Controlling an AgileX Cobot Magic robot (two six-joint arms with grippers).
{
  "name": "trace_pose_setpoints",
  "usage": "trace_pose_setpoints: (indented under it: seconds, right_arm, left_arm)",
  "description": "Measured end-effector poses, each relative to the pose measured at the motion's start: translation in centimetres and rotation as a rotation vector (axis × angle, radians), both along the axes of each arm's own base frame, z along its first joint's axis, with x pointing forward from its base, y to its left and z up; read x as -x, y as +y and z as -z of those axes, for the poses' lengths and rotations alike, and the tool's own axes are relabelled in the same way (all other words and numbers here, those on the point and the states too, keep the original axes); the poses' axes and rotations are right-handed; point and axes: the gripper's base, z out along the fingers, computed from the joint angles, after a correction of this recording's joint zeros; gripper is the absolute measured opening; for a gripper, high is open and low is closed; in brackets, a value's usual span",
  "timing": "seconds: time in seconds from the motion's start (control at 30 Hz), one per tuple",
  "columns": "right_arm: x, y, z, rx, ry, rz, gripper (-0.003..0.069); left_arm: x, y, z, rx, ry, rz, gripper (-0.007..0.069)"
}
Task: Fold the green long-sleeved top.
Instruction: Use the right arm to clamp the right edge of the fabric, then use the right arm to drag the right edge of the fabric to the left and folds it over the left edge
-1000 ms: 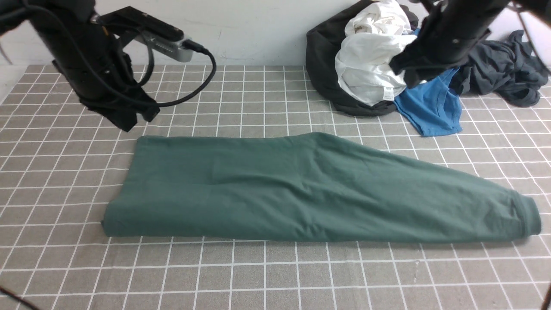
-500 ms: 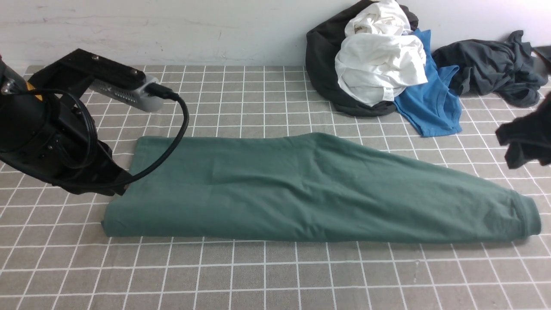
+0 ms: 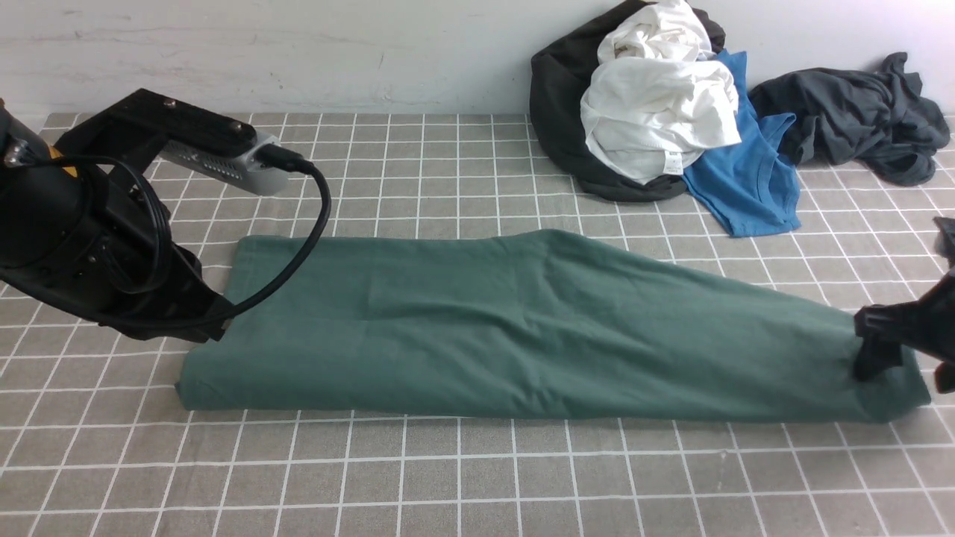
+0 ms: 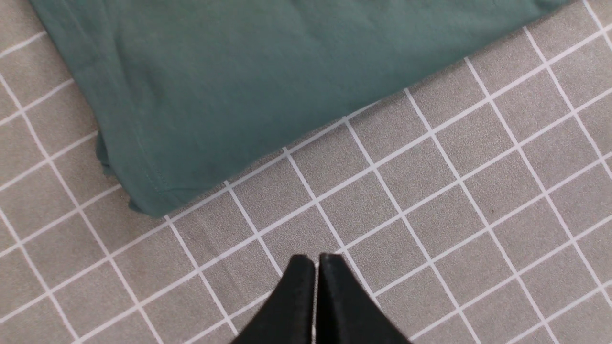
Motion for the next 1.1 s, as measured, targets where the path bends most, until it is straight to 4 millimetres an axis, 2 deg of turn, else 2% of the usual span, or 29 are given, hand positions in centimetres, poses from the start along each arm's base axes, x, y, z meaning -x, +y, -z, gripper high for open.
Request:
trace_pose_setpoints:
  seconds: [0.1,0.3,0.4,0.43,0.47,0.5,0.53,0.57,0.6,0.63,0.67,0.77,0.8,0.83,0.87,0.93,1.03,1.1]
  right_arm:
    - [-0.4,1.0,0.6,-0.004,-0.011,-0.032,0.0567]
    - [-0.5,1.3,0.6,-0.003,-0.016,-0.039,0.0496]
    - [-0.4,1.3,0.5,0.001,0.005,-0.049,0.0351]
    - [-0.4,1.3,0.5,0.003,0.010,-0.052,0.0328]
    - [-0.3,1.2,0.0,0.019,0.026,-0.070,0.0232]
    - [-0.3,1.1,-0.1,0.025,0.027,-0.075,0.0207]
    - [-0.2,1.0,-1.0,0.045,0.029,-0.088,0.0132]
    - [-0.2,0.8,-1.9,0.068,0.020,-0.097,0.0087]
    - [0.0,0.6,-3.7,0.104,-0.004,-0.100,0.0038]
    - [0.3,0.3,-5.2,0.150,-0.023,-0.096,0.0021]
    - [0.4,0.3,-5.8,0.157,-0.035,-0.087,0.0020]
    - [1.4,-0.5,-11.2,0.269,-0.136,-0.033,0.0016]
    - [1.4,-0.6,-11.6,0.275,-0.147,-0.031,0.0016]
    - [1.7,-0.6,-13.1,0.282,-0.180,-0.020,0.0017]
    - [2.0,-0.1,-15.7,0.284,-0.236,-0.026,0.0017]
    - [2.0,1.0,-17.9,0.274,-0.280,-0.065,0.0017]
    - [1.8,4.6,-21.2,0.220,-0.345,-0.194,0.0017]
    - [1.8,8.0,-22.9,0.165,-0.390,-0.306,0.0017]
  left_arm:
    - [0.1,0.0,0.0,-0.001,0.013,0.003,-0.0008]
    - [0.2,0.0,0.1,-0.002,0.028,0.007,-0.0008]
    - [0.3,0.0,0.1,-0.003,0.033,0.008,-0.0008]
    - [0.3,0.0,0.1,-0.003,0.033,0.008,-0.0008]
    - [0.3,0.0,0.1,-0.003,0.033,0.009,-0.0008]
    - [0.3,0.0,0.1,-0.003,0.033,0.009,-0.0008]
    - [0.3,0.0,0.0,-0.003,0.030,0.011,-0.0008]
    - [0.4,0.0,-0.1,-0.003,0.025,0.012,-0.0008]
    - [0.6,0.1,-0.3,-0.005,0.015,0.015,-0.0008]
    - [1.0,0.1,-0.6,-0.006,0.004,0.016,-0.0008]
    - [1.0,0.2,-0.7,-0.007,0.003,0.016,-0.0008]
    - [2.7,0.6,-2.3,-0.020,-0.053,0.022,-0.0008]
    - [3.0,0.7,-2.5,-0.021,-0.061,0.022,-0.0008]
    - [3.4,0.7,-3.0,-0.020,-0.081,0.022,-0.0008]
    - [4.5,0.9,-4.0,-0.016,-0.124,0.022,-0.0008]
    - [5.3,1.1,-4.6,-0.011,-0.154,0.022,-0.0008]
    - [6.4,1.2,-5.4,-0.007,-0.187,0.023,-0.0008]
    - [6.8,1.3,-5.6,-0.006,-0.189,0.025,-0.0008]
